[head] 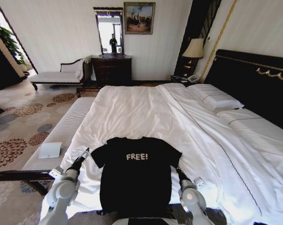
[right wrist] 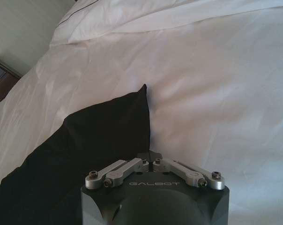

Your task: Fold the clothes on the bed.

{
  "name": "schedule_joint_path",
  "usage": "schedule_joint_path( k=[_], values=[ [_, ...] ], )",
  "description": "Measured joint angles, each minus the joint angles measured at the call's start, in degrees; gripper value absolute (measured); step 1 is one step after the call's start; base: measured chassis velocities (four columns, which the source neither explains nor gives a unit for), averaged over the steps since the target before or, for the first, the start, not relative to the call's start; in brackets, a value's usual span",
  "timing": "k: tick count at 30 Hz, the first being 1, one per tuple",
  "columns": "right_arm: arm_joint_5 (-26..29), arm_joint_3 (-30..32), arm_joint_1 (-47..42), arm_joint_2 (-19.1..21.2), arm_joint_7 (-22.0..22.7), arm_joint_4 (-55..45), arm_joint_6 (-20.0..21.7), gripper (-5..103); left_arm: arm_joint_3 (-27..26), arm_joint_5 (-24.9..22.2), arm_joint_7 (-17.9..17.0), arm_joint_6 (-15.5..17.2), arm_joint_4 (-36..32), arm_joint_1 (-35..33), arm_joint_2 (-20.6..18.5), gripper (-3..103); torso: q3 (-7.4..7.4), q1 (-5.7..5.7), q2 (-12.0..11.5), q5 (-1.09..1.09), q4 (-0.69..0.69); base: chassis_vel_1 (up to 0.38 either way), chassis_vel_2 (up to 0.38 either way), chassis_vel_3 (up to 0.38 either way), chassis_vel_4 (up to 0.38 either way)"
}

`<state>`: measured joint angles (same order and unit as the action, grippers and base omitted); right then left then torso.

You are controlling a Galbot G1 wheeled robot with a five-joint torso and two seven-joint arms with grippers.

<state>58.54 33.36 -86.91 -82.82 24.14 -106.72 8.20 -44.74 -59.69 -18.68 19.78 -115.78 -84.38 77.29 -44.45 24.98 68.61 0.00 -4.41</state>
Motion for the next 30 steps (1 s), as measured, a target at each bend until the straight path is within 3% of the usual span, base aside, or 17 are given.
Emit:
schedule_joint_path(
  k=[10, 11, 13, 15, 17, 20, 24, 28, 29, 30],
  values=[
    [-0.69, 0.40, 0.17, 0.14, 0.08, 0.10, 0.02, -2, -0.78, -0.66, 0.01, -0.05, -0.23, -0.39, -0.55, 100, 0.00, 0.00, 0.00, 0.00, 0.00, 0.000, 0.000, 0.000, 0.000],
    [-1.16, 0.76, -0.06, 0.15, -0.04, -0.31, -0.11, 3, -0.97, -0.78, 0.01, -0.07, -0.23, -0.43, -0.60, 100, 0.00, 0.00, 0.00, 0.00, 0.00, 0.000, 0.000, 0.000, 0.000],
    [-1.32, 0.92, -0.16, 0.15, -0.23, -0.54, -0.23, 3, -1.01, -0.80, 0.01, -0.09, -0.21, -0.42, -0.62, 100, 0.00, 0.00, 0.00, 0.00, 0.00, 0.000, 0.000, 0.000, 0.000],
    [-2.53, 1.83, -0.87, 0.19, -1.49, -1.93, -1.42, 20, -1.37, -0.83, 0.01, -0.33, 0.24, -0.22, -0.66, 100, 0.00, 0.00, 0.00, 0.00, 0.00, 0.000, 0.000, 0.000, 0.000],
    [-3.31, 2.29, -1.33, 0.19, -2.13, -2.84, -2.20, 20, -1.63, -0.94, 0.00, -0.45, 0.54, -0.03, -0.69, 100, 0.00, 0.00, 0.00, 0.00, 0.00, 0.000, 0.000, 0.000, 0.000],
    [-4.45, 3.68, -2.95, 0.17, -3.25, -6.29, -4.19, 35, -2.65, -2.59, -1.08, -0.67, 2.00, 0.83, -0.83, 100, 0.00, 0.00, 0.00, 0.00, 0.00, 0.000, 0.000, 0.000, 0.000],
    [-4.88, 5.21, -4.60, -0.45, -3.52, -10.64, -6.39, 47, -4.25, -5.50, -2.35, -1.17, 4.11, 1.92, -1.28, 100, 0.00, 0.00, 0.00, -0.01, 0.00, 0.000, 0.000, 0.000, 0.000],
    [-6.23, 6.29, -6.05, -1.62, -3.53, -13.36, -9.17, 63, -4.63, -9.60, -1.02, -0.98, 4.47, 1.73, -2.04, 100, 0.00, 0.00, 0.00, 0.00, 0.00, 0.000, 0.000, 0.000, 0.000],
    [-6.76, 6.49, -6.50, -1.94, -3.46, -13.93, -9.81, 63, -4.21, -10.68, -0.48, -0.59, 4.49, 1.58, -1.89, 100, 0.00, 0.00, 0.00, 0.00, 0.00, 0.000, 0.000, 0.000, 0.000],
    [-7.40, 6.64, -6.98, -2.22, -3.40, -14.36, -10.31, 74, -3.78, -11.83, -0.23, -0.32, 4.66, 1.59, -1.45, 100, 0.00, 0.00, 0.00, 0.02, 0.00, 0.000, 0.000, 0.000, 0.000]
  ],
)
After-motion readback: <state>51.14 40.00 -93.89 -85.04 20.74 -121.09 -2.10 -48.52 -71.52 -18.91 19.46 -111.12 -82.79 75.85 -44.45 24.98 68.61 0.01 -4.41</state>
